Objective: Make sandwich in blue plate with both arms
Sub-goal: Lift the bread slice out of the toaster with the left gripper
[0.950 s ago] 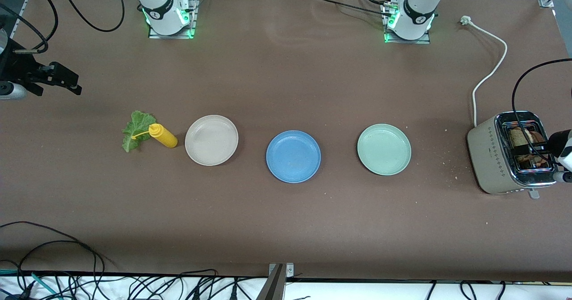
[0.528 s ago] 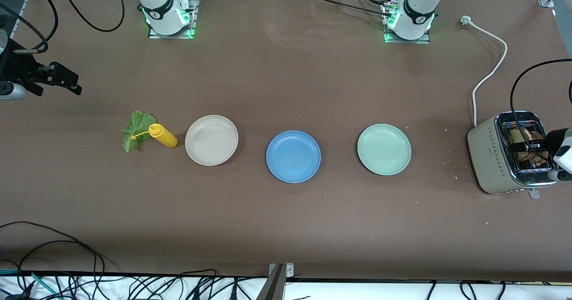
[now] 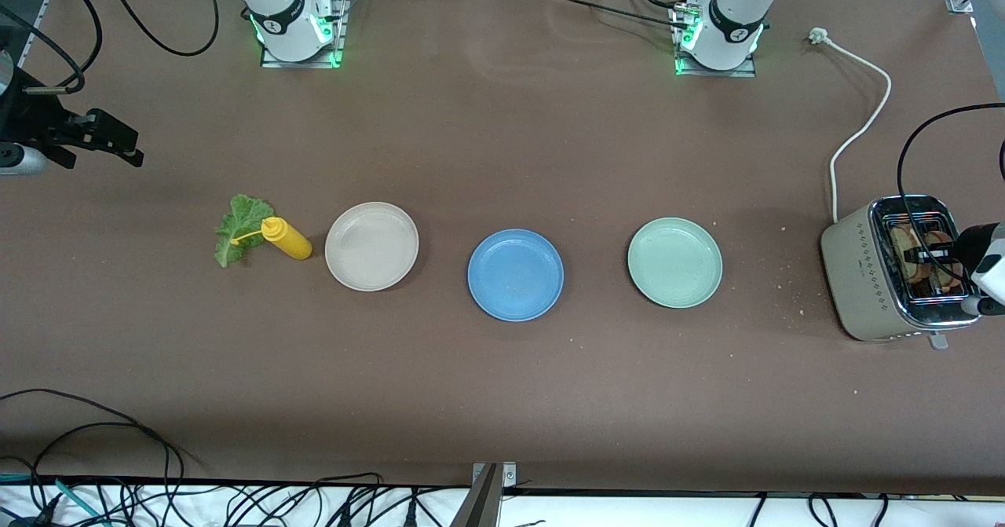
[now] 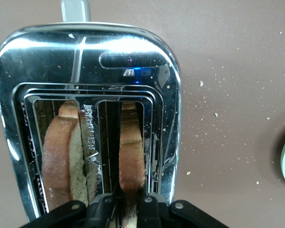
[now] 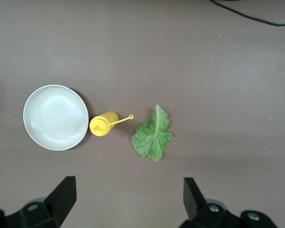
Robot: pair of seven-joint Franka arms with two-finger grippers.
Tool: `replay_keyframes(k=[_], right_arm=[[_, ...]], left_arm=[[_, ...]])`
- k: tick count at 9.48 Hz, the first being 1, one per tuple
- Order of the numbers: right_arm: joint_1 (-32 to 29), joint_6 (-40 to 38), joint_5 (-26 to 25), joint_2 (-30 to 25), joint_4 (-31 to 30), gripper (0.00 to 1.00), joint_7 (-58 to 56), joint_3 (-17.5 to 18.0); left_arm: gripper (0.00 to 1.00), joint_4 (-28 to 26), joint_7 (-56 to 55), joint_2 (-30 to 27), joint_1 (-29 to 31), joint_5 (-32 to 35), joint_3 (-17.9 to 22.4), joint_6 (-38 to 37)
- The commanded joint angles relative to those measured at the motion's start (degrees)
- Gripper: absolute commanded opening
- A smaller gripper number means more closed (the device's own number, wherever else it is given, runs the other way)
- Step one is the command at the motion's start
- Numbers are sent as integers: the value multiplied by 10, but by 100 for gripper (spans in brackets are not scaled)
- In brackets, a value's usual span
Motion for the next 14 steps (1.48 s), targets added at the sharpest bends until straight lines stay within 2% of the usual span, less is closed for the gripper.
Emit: replay_keyframes(k=[1,5,9,11,14], right_arm=[[0,-6,1,-2,6,100,-4,0],[0,-6,2,-1,6,100,-4,0],[0,-6,2,-1,6,100,-4,0],[0,-6,2,-1,6,100,-4,0],[0,-6,2,-2,6,100,-4,1]], left_arm=[[0,11,8,-7,2,15,-1,-7],[0,125,48,-28,4,13,-2,-140],[0,128,17,-91,-9,-3,-26,-174],[0,117,-110,-92,-10,-67,-78,-206],[0,62,-288,-91,-10,-150,-187,-201]])
